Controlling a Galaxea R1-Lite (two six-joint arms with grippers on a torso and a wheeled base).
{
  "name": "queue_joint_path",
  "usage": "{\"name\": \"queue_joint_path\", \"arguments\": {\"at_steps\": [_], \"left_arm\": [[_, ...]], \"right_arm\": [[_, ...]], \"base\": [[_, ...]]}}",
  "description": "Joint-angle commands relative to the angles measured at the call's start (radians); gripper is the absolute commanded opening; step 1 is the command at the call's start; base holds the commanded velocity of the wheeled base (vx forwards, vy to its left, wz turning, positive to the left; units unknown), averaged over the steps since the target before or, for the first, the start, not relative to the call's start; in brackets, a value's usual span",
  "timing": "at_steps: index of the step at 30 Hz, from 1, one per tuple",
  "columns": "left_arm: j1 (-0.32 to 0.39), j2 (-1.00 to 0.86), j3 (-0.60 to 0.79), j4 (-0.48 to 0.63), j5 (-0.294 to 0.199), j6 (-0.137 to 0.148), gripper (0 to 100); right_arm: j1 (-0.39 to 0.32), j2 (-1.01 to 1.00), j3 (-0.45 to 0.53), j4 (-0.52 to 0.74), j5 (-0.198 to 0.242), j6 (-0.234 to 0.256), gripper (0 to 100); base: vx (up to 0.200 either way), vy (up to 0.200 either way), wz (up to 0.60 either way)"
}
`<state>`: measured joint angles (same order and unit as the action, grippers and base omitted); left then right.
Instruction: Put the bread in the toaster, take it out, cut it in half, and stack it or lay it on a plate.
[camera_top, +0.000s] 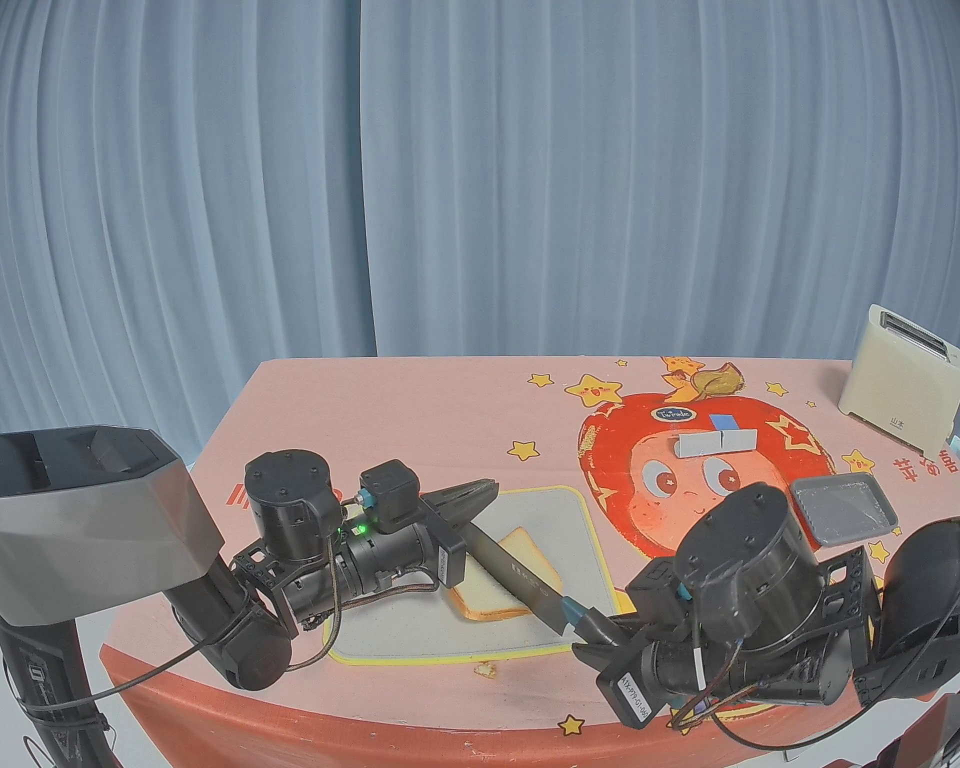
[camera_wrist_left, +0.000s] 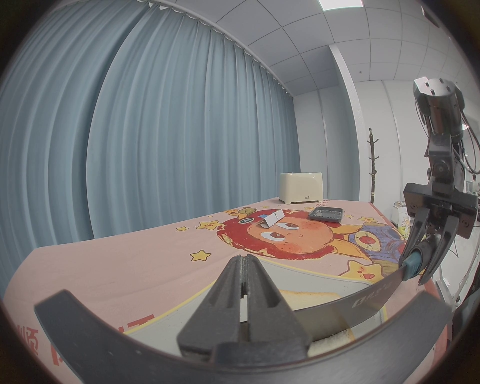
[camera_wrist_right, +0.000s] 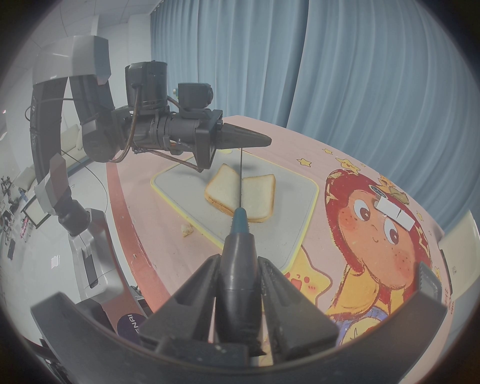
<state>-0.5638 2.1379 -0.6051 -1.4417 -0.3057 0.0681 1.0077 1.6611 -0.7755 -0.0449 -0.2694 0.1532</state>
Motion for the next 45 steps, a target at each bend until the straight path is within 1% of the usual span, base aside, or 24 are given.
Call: {"name": "queue_joint_path", "arguments": {"at_steps": [1,3,4,7,14,20,23,30,32,38,45], "left_arm": [[0.001,-0.006,-0.002,0.000,0.000,-0.001,0],[0.001,-0.006,0.001,0.000,0.000,-0.001,0],[0.001,0.000,0.007,0.001,0.000,-0.001,0],[0.001,0.008,0.005,-0.002,0.002,0.001,0],[0.001,-0.006,-0.012,-0.002,0.000,-0.001,0],[-0.001,0.008,0.004,0.000,0.002,0.001,0],[-0.001,0.010,0.005,-0.002,0.002,0.001,0],[-0.005,-0.004,0.001,-0.002,0.002,0.001,0],[-0.002,-0.004,0.002,0.000,0.002,0.001,0],[-0.001,0.007,0.004,0.000,0.002,0.001,0],[-0.001,-0.006,-0.005,0.000,0.002,-0.001,0]], "right_arm": [[0.000,0.003,0.022,-0.012,-0.001,0.002,0],[0.000,0.000,0.021,-0.030,-0.001,0.000,0],[0.000,-0.004,0.015,-0.066,-0.002,-0.001,0],[0.000,-0.006,0.016,-0.113,-0.004,-0.004,0],[-0.001,0.028,0.061,-0.124,-0.001,0.000,0],[-0.003,0.014,0.044,-0.148,-0.002,-0.003,0],[-0.003,0.000,0.036,-0.141,-0.004,-0.004,0],[-0.003,0.016,0.079,-0.150,-0.002,0.000,0],[-0.003,0.014,0.076,-0.150,-0.002,0.000,0],[-0.003,-0.006,0.024,-0.135,-0.004,-0.004,0],[-0.003,0.017,0.068,-0.150,-0.004,-0.001,0]], "base": [[0.000,0.000,0.00],[0.000,0.000,0.00],[0.000,0.000,0.00],[0.000,0.000,0.00],[0.000,0.000,0.00],[0.000,0.000,0.00],[0.000,0.000,0.00],[0.000,0.000,0.00],[0.000,0.000,0.00],[0.000,0.000,0.00],[0.000,0.000,0.00]]}}
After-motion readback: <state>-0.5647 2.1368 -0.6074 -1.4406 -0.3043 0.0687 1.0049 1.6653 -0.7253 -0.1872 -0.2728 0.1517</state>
